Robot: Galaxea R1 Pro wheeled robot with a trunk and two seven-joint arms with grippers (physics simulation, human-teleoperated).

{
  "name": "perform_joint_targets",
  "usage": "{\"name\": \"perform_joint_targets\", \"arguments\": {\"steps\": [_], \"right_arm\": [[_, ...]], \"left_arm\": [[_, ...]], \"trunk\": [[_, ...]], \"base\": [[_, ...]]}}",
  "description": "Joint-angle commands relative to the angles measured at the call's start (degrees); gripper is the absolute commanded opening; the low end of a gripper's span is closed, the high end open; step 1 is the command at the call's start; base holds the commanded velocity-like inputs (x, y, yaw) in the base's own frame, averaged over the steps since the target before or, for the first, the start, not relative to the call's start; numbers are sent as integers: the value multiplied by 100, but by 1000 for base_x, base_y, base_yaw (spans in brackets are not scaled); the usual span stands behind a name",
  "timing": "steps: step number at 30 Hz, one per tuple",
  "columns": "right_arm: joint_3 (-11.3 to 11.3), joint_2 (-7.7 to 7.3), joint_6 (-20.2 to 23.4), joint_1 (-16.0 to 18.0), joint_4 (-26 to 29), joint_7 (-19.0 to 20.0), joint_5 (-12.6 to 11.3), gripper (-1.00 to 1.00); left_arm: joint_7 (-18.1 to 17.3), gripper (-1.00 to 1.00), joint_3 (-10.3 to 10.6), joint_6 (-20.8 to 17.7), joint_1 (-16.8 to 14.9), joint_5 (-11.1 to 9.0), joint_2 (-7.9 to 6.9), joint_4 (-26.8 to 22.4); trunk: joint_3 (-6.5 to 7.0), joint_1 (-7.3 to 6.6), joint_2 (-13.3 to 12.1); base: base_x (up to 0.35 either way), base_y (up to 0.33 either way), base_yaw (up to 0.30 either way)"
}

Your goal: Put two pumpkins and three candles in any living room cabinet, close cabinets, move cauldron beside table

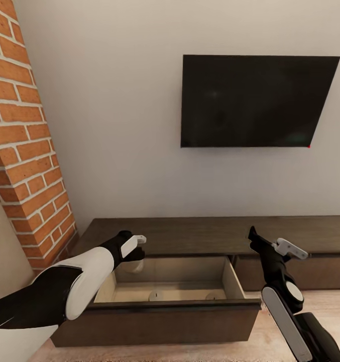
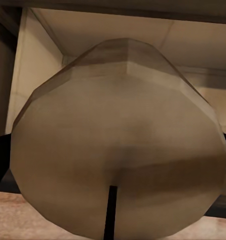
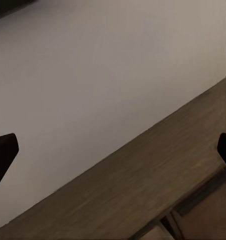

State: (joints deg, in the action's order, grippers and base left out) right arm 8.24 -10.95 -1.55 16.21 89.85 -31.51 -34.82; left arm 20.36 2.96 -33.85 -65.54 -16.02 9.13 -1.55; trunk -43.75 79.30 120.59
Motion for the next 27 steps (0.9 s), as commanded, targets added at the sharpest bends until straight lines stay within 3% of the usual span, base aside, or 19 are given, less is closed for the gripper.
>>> {"name": "perform_joint_targets", "arguments": {"steps": [1, 5, 9, 10, 11, 14, 15, 16, 21, 23, 27], "right_arm": [[-134, -5, 10, 5, 6, -29, -50, 100], [-483, -9, 202, 5, 6, -16, -80, 100], [-1358, 2, 1021, 5, 6, 210, -224, 100], [-1650, 0, 1356, 5, 6, 423, -406, 100], [-1750, 0, 1472, 5, 6, 501, -480, 100], [-2500, -3, 2474, 5, 6, 1057, -1087, 100], [-2579, -3, 2575, 5, 6, 1115, -1147, 100], [-2796, -4, 2836, 5, 6, 1309, -1309, 100], [-2941, -4, 3000, 5, 6, 1462, -1410, 100], [-2959, -9, 3015, 5, 6, 1476, -1419, 100], [-3051, -20, 3026, 5, 6, 1487, -1422, 100]], "left_arm": [[39, -100, 40, -25, -2, -53, 1, -12], [39, -100, 55, -25, -2, -55, -4, -12], [39, -100, 63, -25, -2, -56, -2, -12], [39, -100, 63, -25, -2, -58, -1, -12], [39, -100, 63, -25, -2, -58, 0, -12], [34, -100, 67, -83, -2, -57, 4, -12], [33, -100, 68, -120, -2, -56, 4, -12], [31, -100, 61, -401, -2, -58, 2, -21], [30, -100, 42, -1285, -2, -68, -2, -510], [36, -100, 37, -1838, -2, -76, 6, -740], [38, -100, 37, -2300, -2, -84, 17, -1136]], "trunk": [[-24, 22, 45], [-42, 44, 85], [-42, 44, 85], [-42, 44, 85], [-42, 44, 85], [-42, 44, 85], [-42, 44, 85], [-42, 44, 85], [-42, 44, 85], [-42, 44, 85], [-42, 44, 85]], "base": [[0, 0, 0], [0, 0, 0], [0, 0, 0], [0, 0, 0], [0, 0, 0], [0, 0, 0], [0, 0, 0], [0, 0, 0], [0, 0, 0], [0, 0, 0], [0, 0, 0]]}}
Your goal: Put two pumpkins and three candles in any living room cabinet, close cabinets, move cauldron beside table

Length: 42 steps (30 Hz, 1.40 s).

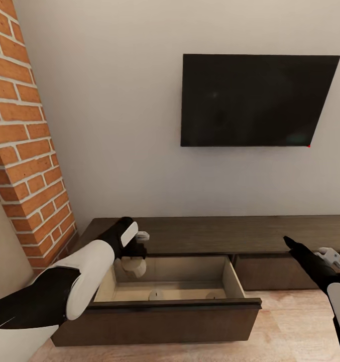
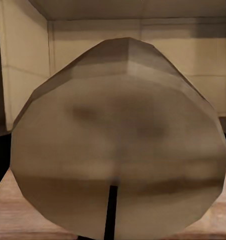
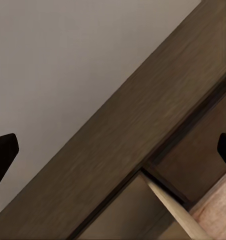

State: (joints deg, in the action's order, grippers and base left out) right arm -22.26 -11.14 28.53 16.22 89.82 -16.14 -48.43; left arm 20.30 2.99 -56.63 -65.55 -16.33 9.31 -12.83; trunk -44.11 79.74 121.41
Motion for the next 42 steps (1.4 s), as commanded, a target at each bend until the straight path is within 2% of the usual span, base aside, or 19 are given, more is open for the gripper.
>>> {"name": "perform_joint_targets", "arguments": {"steps": [1, 4, 7, 8, 10, 13, 20, 24, 29, 31, 37, 42], "right_arm": [[-13, -5, 19, 4, 9, -48, -61, 100], [-29, -10, 20, 4, 9, -47, -61, 100], [-32, -9, 21, 4, 9, -47, -63, 100], [-33, -6, 21, 4, 9, -47, -65, 100], [-33, -4, 21, 4, 9, -47, -67, 100], [-33, -3, 21, 4, 9, -47, -68, 100], [-33, -4, 18, 4, 9, -32, -69, 100], [-33, -15, 14, 4, 9, 348, -62, 100], [-43, -84, 12, 4, 9, 693, -62, 100], [-120, -119, 15, 4, 9, 884, -62, 100], [-268, -142, 36, 4, 9, 1034, -61, 100], [-271, -146, 44, 4, 9, 1052, -62, 100]], "left_arm": [[44, -100, 34, -69, -7, -52, 1, -42], [51, -100, 35, -149, -135, -51, 8, 93], [51, -100, 30, -163, -518, -60, 9, 661], [53, -100, 28, -168, -736, -66, 14, 901], [60, -100, 26, -186, -1003, -70, 26, 1064], [69, -100, 20, -210, -1216, -72, 61, 1158], [59, -100, -130, -185, -1255, -79, 34, 1171], [42, -100, -195, -162, -1258, -81, -10, 1169], [51, -100, -197, -149, -1258, -81, -16, 1169], [62, -100, -195, -140, -1259, -81, -12, 1169], [78, -100, -191, -114, -1259, -74, 0, 1169], [76, -100, -190, -116, -1259, -68, -11, 1169]], "trunk": [[-6, -1, 3], [-6, -1, 3], [-6, -1, 3], [-6, -1, 3], [-6, -1, 3], [-6, -1, 3], [-6, -1, 3], [-6, -1, 3], [-6, -1, 3], [-6, -1, 3], [-6, -1, 3], [-6, -1, 3]], "base": [[0, 0, 0], [0, 0, 0], [0, 0, 0], [0, 0, 0], [0, 0, 0], [0, 0, 0], [0, 0, 0], [0, 0, 0], [0, 0, 0], [0, 0, 0], [0, 0, 0], [0, 0, 0]]}}
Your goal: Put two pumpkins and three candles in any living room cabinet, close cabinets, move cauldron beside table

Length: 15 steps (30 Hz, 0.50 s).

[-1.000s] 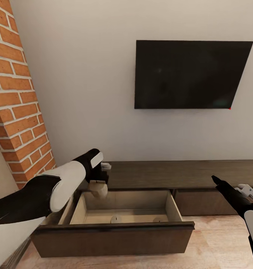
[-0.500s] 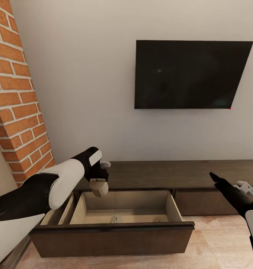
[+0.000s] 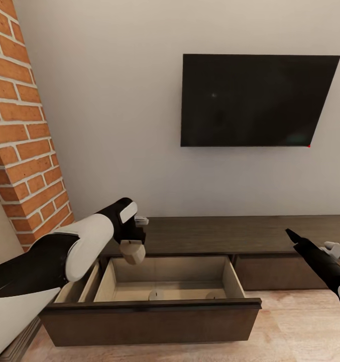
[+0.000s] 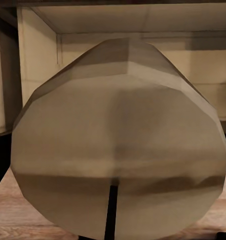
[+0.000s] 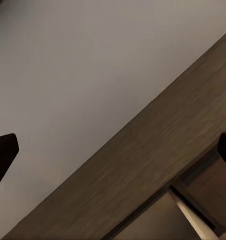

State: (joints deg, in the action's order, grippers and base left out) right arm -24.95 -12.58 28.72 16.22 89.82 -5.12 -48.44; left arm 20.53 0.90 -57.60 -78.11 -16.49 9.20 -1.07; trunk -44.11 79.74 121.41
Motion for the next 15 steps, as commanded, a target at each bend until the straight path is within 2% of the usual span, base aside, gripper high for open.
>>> {"name": "perform_joint_targets", "arguments": {"steps": [1, 10, 15], "right_arm": [[-1, -1, 26, 4, 9, -50, -60, 100], [-1, 1, 28, 4, 9, -48, -60, 100], [-1, -2, 28, 4, 9, -50, -60, 100]], "left_arm": [[52, -100, 18, -20, -2, -51, -8, -8], [64, -100, 19, -9, 4, -63, -49, -8], [65, -100, 16, -13, 14, -65, -49, -8]], "trunk": [[-6, -1, 3], [-6, -1, 3], [-6, -1, 3]], "base": [[0, 0, 0], [9, 0, 0], [218, 0, 0]]}}
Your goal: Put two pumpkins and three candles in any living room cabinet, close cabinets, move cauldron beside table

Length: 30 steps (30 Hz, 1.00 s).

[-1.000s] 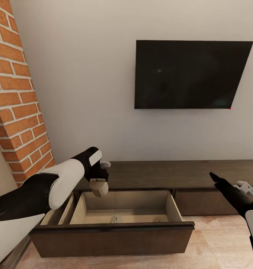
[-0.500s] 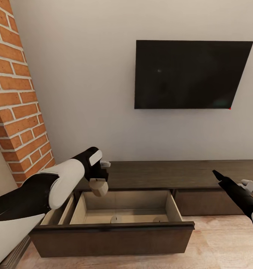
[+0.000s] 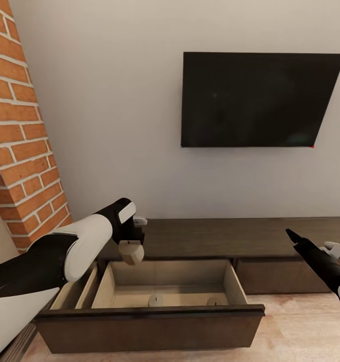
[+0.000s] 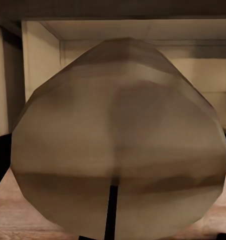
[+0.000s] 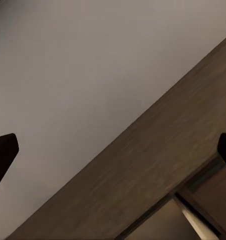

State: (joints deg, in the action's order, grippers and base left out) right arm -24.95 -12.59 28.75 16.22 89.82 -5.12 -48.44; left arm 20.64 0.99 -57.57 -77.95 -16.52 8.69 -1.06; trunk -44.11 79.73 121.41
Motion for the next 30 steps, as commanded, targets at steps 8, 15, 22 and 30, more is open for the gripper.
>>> {"name": "perform_joint_targets", "arguments": {"steps": [8, 15, 22, 30], "right_arm": [[5, 1, 25, 4, 9, -51, -61, 100], [7, 2, 25, 4, 9, -51, -61, 100], [8, -5, 25, 4, 9, -43, -61, 100], [8, -7, 25, 4, 9, -42, -61, 100]], "left_arm": [[46, -100, 1, -13, 6, -64, -22, -8], [46, -100, -2, -17, 12, -62, -42, -8], [23, -100, -2, -16, 13, -62, -43, -8], [19, -100, -2, -16, 13, -62, -43, -8]], "trunk": [[-42, 45, 83], [-168, 198, 364], [-294, 352, 644], [-437, 528, 965]], "base": [[29, 0, 0], [1, 0, 0], [0, 0, 0], [0, 0, 0]]}}
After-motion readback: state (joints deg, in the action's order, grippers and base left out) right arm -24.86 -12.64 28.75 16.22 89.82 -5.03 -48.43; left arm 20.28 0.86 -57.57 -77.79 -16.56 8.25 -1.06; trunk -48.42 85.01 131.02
